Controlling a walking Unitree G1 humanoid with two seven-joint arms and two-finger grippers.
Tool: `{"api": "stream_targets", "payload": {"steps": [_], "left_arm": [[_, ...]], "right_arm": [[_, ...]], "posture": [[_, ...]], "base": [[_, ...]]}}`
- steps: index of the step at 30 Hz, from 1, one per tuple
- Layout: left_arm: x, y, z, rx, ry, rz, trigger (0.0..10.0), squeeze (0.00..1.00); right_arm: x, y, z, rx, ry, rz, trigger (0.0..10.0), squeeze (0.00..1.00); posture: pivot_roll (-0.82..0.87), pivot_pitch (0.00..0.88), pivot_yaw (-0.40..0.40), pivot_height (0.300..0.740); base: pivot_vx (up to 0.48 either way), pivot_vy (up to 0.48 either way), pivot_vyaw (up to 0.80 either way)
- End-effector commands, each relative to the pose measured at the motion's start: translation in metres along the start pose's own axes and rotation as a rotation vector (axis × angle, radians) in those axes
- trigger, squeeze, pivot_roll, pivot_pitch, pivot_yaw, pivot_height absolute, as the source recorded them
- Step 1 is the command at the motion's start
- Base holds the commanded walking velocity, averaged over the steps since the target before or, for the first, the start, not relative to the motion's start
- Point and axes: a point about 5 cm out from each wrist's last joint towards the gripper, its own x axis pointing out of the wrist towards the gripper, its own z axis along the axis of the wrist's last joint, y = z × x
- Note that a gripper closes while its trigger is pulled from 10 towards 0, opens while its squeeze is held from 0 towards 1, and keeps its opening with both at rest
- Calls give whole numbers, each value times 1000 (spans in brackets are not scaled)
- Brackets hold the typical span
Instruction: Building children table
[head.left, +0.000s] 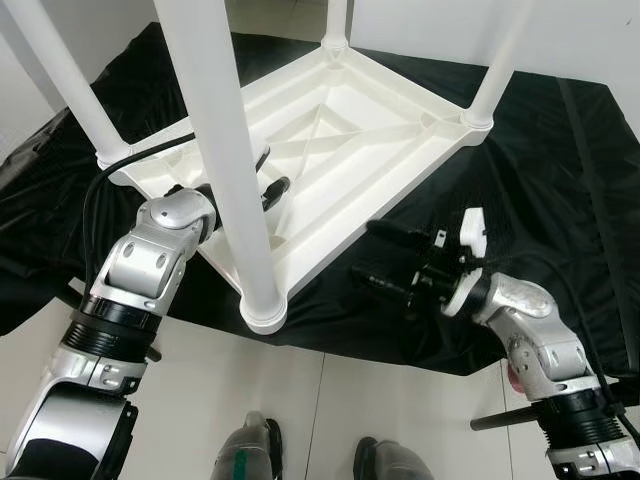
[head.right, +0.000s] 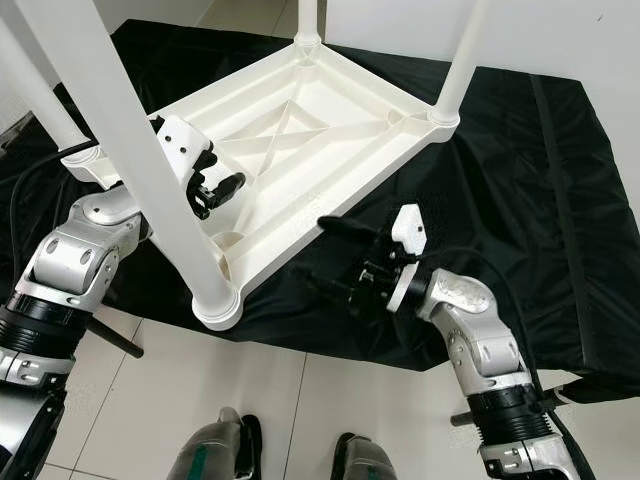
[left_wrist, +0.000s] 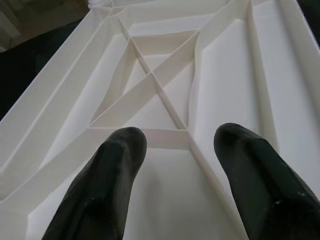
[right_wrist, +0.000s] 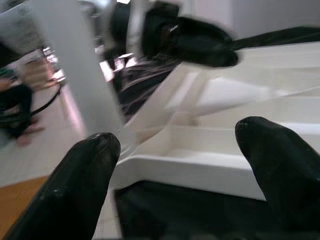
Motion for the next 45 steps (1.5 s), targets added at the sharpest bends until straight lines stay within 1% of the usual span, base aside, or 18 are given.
{"api": "stream_targets", "payload": {"steps": [1, 2, 4, 5, 8, 12, 14, 17, 18, 24, 26, 28, 30, 32, 35, 40, 43, 45], "left_arm": [[-2, 9, -3, 8, 14, 30, 10000, 0], [-2, 9, -3, 8, 14, 30, 10000, 0], [-10, 25, -9, 7, 46, 100, 10000, 0], [-10, 25, -9, 7, 46, 100, 10000, 0], [-21, 40, -16, 3, 73, 167, 10000, 0], [-23, 42, -17, 3, 75, 176, 10000, 0], [-26, 45, -19, 1, 83, 204, 10000, 0], [-27, 44, -20, 5, 84, 205, 10000, 0], [-28, 43, -20, 5, 86, 209, 10000, 0], [-30, 43, -22, 3, 91, 221, 10000, 0], [-34, 46, -22, 3, 94, 240, 10000, 0], [-35, 48, -22, 0, 94, 248, 10000, 0], [-35, 48, -22, 0, 94, 248, 10000, 0], [-37, 50, -23, -2, 97, 263, 10000, 0], [-38, 51, -23, -2, 99, 269, 10000, 0], [-38, 52, -23, -1, 100, 272, 10000, 0], [-38, 53, -22, 2, 99, 277, 10000, 0], [-38, 53, -22, 3, 99, 279, 10000, 0]], "right_arm": [[3, 8, -4, 20, 17, 59, 10000, 0], [3, 8, -4, 20, 17, 59, 10000, 0], [9, 15, -8, 51, 36, 123, 10000, 0], [9, 15, -8, 51, 36, 123, 10000, 0], [16, 25, -16, 70, 85, 218, 10000, 0], [17, 27, -17, 73, 92, 236, 10000, 0], [22, 31, -17, 69, 95, 268, 10000, 0], [26, 31, -18, 68, 95, 277, 10000, 0], [31, 32, -18, 66, 91, 281, 10000, 0], [42, 31, -17, 51, 72, 251, 10000, 0], [57, 25, -12, 65, 9, 156, 10000, 0], [62, 24, -10, 75, -15, 125, 10000, 0], [62, 24, -10, 75, -15, 125, 10000, 0], [71, 27, -9, 109, -47, 109, 10000, 0], [78, 30, -9, 138, -65, 109, 10000, 0], [84, 31, -8, 157, -81, 105, 10000, 0], [97, 35, -7, 196, -94, 107, 10000, 0], [101, 36, -7, 206, -97, 100, 10000, 0]], "posture": [[114, 126, 21, 740], [114, 126, 21, 740], [125, 125, 6, 740], [125, 125, 6, 740], [135, 122, -9, 740], [139, 122, -12, 740], [146, 120, -21, 740], [159, 118, -34, 740], [168, 115, -44, 740], [173, 113, -50, 740], [185, 105, -63, 740], [186, 105, -64, 740], [186, 105, -64, 740], [188, 100, -67, 740], [188, 97, -69, 740], [190, 94, -69, 740], [190, 90, -70, 740], [191, 85, -72, 740]], "base": [[0, 0, 0], [0, 0, 0], [0, 0, 0], [0, 0, 0], [0, 0, 0], [0, 0, 0], [0, 0, 0], [0, 0, 0], [0, 0, 0], [0, 0, 0], [0, 0, 0], [0, 0, 0], [0, 0, 0], [0, 0, 0], [0, 0, 0], [0, 0, 0], [0, 0, 0], [0, 0, 0]]}}
